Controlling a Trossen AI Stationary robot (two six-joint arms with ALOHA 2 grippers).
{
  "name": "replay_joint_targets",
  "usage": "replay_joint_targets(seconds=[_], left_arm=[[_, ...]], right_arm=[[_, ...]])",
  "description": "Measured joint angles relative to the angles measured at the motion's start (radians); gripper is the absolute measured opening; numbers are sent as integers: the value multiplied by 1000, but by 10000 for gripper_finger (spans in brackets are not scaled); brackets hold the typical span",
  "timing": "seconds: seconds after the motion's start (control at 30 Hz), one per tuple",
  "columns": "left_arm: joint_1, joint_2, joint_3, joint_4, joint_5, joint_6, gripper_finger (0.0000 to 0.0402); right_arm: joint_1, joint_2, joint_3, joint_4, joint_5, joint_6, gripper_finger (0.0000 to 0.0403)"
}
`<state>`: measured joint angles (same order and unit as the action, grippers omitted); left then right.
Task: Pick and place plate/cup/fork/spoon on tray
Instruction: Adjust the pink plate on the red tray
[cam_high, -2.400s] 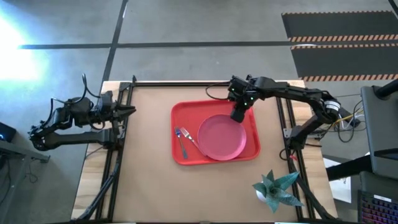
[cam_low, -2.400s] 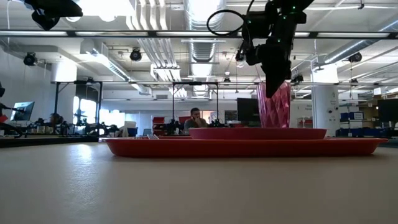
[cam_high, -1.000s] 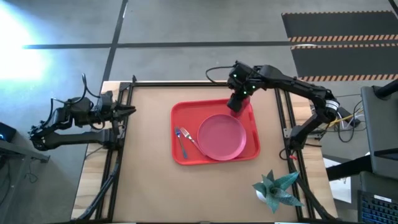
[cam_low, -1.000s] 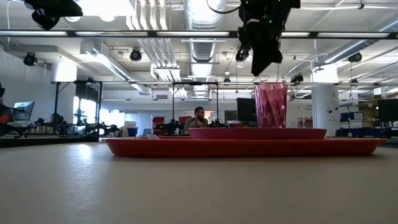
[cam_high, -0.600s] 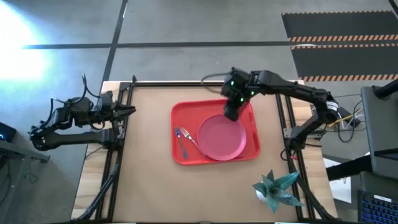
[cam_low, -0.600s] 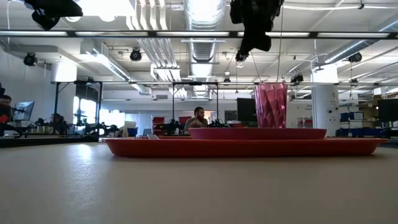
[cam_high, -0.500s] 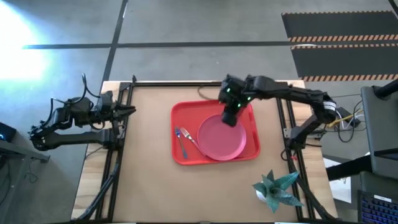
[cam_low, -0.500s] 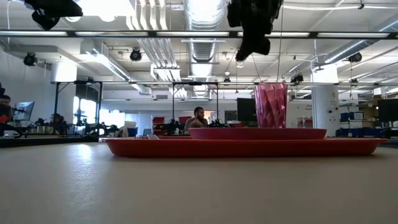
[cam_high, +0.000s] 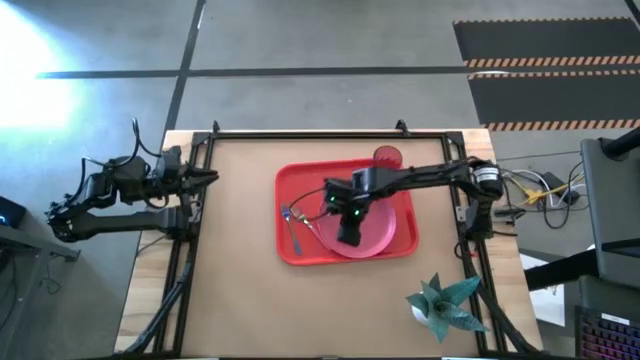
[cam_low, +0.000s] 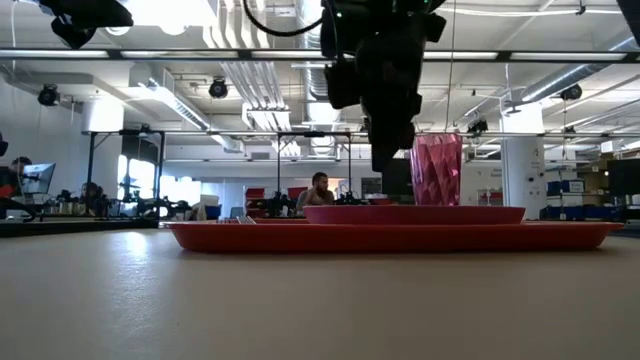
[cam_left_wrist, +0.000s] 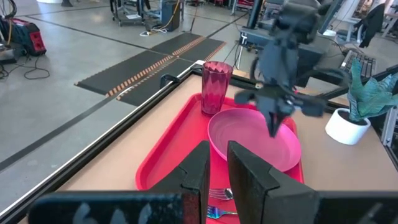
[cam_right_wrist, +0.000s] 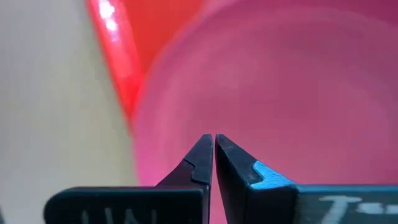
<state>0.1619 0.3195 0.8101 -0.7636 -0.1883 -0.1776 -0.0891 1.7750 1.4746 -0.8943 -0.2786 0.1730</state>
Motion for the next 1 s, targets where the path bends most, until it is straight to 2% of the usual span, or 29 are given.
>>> replay_joint_targets(seconds=[0.37,1.0], left_arm=[[0,0,0,0,0,0,38],[0,0,0,-1,0,1,38]], right_arm=[[75,108,43,46,-27,14,8],[85,195,42,86,-36,9,8]])
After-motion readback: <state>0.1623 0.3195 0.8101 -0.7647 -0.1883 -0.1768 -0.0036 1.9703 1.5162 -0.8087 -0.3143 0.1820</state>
